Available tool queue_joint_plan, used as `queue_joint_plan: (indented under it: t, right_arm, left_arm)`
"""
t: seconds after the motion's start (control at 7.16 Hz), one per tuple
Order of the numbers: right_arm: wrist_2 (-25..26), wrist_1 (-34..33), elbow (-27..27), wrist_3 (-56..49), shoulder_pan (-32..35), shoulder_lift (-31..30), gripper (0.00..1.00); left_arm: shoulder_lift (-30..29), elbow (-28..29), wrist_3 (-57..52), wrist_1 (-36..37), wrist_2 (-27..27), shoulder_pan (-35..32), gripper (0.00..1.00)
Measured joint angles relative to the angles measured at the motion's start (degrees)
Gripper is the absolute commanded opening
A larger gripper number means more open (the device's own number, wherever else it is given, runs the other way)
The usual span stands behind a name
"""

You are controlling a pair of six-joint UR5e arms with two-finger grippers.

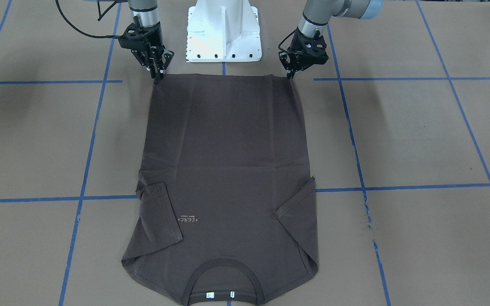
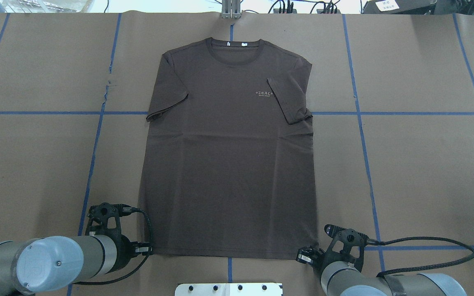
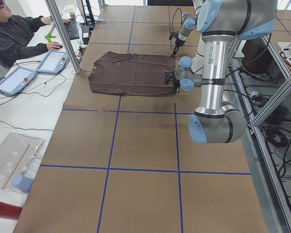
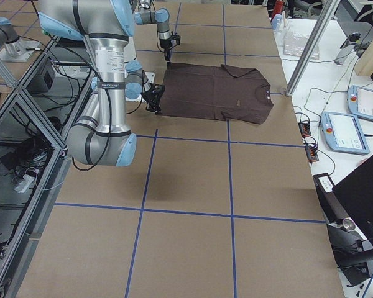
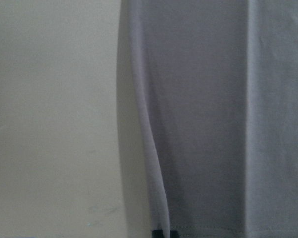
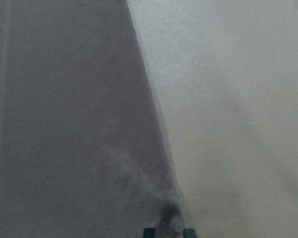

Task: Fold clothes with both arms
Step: 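Grasp the hem corners with both grippers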

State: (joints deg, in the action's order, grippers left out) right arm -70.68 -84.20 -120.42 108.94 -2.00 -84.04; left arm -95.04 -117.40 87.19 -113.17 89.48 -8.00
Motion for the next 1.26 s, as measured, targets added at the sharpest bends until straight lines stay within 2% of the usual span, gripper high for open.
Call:
queue_joint_plan:
  t: [0.14,0.42,0.56,0.7,0.84,0.98,1.26]
  right_arm:
    - [-0.1,0.0,0.0,0.0,0.0,-0.1,0.46]
    - [-0.2,-0.1,-0.1,0.0,-0.4,-0.9,0.47]
    - [-0.1,-0.3,-0.1,0.0,-0.7,-1.2,0.43]
    - [0.2,-0.8,-0.1,0.0,-0.9,-1.2,0.27]
    - [0.5,-1.1,-0.1,0.1,-1.0,-1.2,0.05]
    - [0.6,-1.2,-0.1,0.1,-1.0,-0.9,0.0]
    - [0.9,-1.2,-0.1,1.2,-1.2,-0.5,0.0]
  left_arm:
    - [0.0,0.0,0.0,0.0,0.0,0.0,0.0]
    - [-0.1,0.0,0.0,0.0,0.0,0.0,0.0]
    - [-0.1,0.0,0.0,0.0,0.0,0.0,0.0]
    - [-0.1,0.0,0.0,0.0,0.0,0.0,0.0]
    - [-0.1,0.0,0.0,0.0,0.0,0.0,0.0]
    - [-0.1,0.0,0.0,0.0,0.0,0.0,0.0]
    - [-0.1,0.0,0.0,0.0,0.0,0.0,0.0]
